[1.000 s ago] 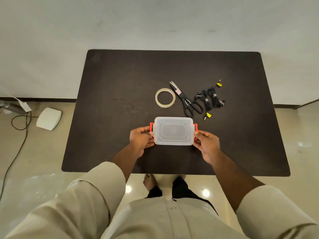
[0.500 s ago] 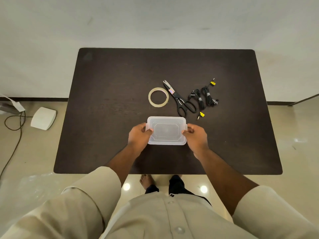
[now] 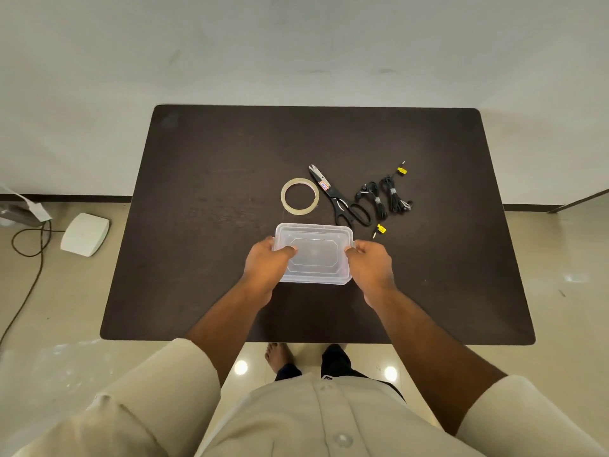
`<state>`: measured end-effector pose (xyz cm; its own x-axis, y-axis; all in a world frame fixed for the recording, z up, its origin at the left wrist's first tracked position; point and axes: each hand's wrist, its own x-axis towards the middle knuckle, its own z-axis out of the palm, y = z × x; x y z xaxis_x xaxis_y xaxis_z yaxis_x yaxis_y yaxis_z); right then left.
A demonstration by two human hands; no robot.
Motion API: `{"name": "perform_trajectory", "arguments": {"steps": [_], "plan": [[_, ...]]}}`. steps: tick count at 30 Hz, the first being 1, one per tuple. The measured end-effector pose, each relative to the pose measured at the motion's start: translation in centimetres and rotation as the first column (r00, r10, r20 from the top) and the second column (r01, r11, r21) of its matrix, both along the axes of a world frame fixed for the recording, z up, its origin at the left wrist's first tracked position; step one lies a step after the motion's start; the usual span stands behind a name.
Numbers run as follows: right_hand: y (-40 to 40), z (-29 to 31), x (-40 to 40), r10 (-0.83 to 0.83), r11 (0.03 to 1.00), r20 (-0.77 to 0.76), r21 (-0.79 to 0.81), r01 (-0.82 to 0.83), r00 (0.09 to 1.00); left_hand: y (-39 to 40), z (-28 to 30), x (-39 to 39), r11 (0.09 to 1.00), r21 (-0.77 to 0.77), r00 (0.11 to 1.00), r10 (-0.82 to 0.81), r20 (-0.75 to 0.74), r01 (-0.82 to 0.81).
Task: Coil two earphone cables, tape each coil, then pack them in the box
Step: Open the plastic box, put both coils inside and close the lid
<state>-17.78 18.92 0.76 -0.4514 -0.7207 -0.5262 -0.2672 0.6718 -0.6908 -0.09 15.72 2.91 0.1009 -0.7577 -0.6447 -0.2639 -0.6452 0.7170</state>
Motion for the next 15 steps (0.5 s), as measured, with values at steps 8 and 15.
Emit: {"name": "perform_trajectory", "arguments": {"steps": [8,15], "plan": [[0.9,1.4,-6.6,-0.49,0.844,0.678,0.211,0.493,0.548,0.1,1.0,-0.7,0.921,-0.283,0.963,-0.248,0.104,0.268],[2.8,-1.3,-13.8,-0.439,0.889,0.295,0.011,0.457,0.848,-1.9,-1.7,-8.8,0.172,-0.302,0.335,-0.672,0.66,0.938]]}}
